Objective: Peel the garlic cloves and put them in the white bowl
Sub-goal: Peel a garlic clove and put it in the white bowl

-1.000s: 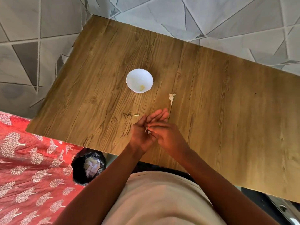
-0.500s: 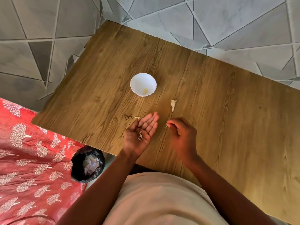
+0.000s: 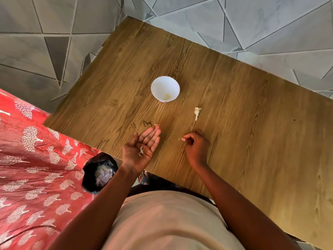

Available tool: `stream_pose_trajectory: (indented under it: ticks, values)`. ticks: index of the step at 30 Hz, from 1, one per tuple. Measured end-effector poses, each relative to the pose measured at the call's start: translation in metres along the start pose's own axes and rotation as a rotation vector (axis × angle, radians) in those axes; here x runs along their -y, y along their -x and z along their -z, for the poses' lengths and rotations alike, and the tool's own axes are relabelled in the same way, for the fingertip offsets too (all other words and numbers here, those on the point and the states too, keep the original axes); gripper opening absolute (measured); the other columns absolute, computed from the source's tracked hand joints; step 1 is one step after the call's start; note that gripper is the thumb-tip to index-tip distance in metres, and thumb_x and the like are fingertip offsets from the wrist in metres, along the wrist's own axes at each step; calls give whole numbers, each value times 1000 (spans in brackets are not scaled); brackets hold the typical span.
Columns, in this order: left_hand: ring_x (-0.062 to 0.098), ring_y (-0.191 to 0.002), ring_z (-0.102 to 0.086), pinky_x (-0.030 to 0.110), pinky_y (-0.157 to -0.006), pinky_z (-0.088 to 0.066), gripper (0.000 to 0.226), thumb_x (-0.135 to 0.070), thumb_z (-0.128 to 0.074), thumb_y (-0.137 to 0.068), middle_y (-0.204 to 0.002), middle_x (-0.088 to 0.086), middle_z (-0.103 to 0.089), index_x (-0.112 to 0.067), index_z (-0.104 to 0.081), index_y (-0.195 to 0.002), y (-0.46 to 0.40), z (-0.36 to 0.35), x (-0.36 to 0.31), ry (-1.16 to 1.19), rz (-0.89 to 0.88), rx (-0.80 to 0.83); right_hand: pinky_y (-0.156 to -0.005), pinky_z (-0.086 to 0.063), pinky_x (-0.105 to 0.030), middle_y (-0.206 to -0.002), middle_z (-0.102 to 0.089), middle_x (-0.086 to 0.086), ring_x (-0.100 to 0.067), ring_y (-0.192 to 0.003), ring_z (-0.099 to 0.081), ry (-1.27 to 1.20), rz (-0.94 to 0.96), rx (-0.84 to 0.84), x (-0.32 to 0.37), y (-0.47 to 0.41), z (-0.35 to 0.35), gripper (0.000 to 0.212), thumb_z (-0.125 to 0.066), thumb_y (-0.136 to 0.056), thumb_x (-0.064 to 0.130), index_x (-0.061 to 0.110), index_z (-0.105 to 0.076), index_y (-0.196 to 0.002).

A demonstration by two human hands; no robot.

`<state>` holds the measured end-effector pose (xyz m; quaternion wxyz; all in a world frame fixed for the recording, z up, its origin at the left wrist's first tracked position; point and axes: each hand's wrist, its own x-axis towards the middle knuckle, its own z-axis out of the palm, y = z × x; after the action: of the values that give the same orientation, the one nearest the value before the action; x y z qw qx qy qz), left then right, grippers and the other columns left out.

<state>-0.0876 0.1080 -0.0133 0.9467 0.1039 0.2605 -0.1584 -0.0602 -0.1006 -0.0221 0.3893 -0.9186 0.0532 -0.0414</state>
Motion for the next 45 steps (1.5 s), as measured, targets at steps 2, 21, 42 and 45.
stream_pose_trajectory:
  ticks: [2, 21, 42, 45]
  values:
    - [36, -128, -61, 44, -106, -51, 56, -30, -33, -104, -139, 25, -61, 11, -69, -119, -1, 0, 0, 0, 5, 0, -74, -47, -8, -91, -63, 4, -4, -79, -59, 46, 16, 15, -1, 1, -3, 18, -73, -81, -7, 11, -74, -84]
    - [36, -132, -58, 45, -108, -49, 54, -32, -38, -102, -141, 26, -58, 10, -66, -123, -2, 4, -15, -93, 115, 9, -82, -54, -50, -90, -63, 21, -10, -86, -64, -76, 8, 90, 3, 17, -41, 13, -78, -80, 38, 29, -78, -90]
    - [35, -128, -61, 45, -108, -48, 57, -34, -37, -101, -138, 25, -61, 9, -71, -117, 4, 9, -28, -116, 164, 35, -96, -43, -18, -99, -67, 11, 7, -96, -59, -79, -81, 58, 18, 25, -33, 17, -72, -90, 11, 21, -79, -101]
    - [35, -128, -61, 45, -109, -47, 58, -35, -36, -102, -137, 25, -61, 9, -71, -116, 4, 9, -28, -121, 170, 31, -90, -52, -27, -98, -66, 11, 3, -95, -60, -115, -54, 49, 12, 29, -27, 19, -77, -85, 7, 18, -79, -101]
